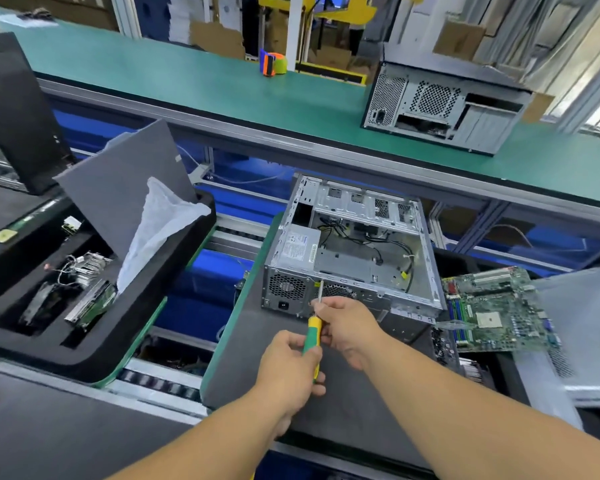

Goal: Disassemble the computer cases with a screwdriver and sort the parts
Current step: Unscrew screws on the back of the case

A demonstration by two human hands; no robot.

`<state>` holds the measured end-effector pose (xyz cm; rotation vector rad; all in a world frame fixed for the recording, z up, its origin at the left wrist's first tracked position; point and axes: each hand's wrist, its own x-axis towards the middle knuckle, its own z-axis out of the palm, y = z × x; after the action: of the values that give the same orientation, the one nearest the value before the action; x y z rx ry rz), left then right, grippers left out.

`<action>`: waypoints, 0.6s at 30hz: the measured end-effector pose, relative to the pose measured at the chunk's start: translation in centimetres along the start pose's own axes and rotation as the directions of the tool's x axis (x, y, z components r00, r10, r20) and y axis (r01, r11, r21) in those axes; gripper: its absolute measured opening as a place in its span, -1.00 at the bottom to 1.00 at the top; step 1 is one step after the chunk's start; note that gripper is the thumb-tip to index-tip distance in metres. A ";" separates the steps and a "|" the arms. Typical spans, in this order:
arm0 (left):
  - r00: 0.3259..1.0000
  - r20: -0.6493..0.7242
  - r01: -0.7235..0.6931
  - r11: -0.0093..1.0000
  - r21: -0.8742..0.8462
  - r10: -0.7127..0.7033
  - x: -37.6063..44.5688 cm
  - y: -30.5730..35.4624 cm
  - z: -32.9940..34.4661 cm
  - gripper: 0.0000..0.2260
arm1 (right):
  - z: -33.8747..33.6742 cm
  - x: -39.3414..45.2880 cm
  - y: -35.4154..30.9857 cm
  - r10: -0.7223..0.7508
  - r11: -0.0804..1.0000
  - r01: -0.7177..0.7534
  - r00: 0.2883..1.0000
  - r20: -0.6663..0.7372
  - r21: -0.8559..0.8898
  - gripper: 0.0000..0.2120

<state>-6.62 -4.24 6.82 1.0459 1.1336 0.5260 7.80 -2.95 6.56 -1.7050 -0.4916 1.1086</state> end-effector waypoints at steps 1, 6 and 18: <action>1.000 0.002 -0.003 1.000 -0.004 0.003 0.0 0.0 0.0 -0.93 | 0.0 0.0 0.1 0.000 1.000 0.000 1.000 0.002 0.008 -0.86; 1.000 -0.003 -0.008 1.000 0.010 0.008 -0.3 -0.2 -0.2 -0.91 | 0.4 0.0 0.2 0.025 0.999 -0.026 1.000 0.015 0.024 -0.89; 1.000 -0.018 -0.010 0.999 0.051 0.011 -0.1 0.0 -0.2 -0.87 | 0.3 -0.4 -0.6 0.073 0.993 -0.074 0.997 0.013 0.088 -0.86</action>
<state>-6.87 -4.20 6.87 1.0940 1.1633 0.5179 7.41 -2.87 7.22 -1.6523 -0.3830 1.1752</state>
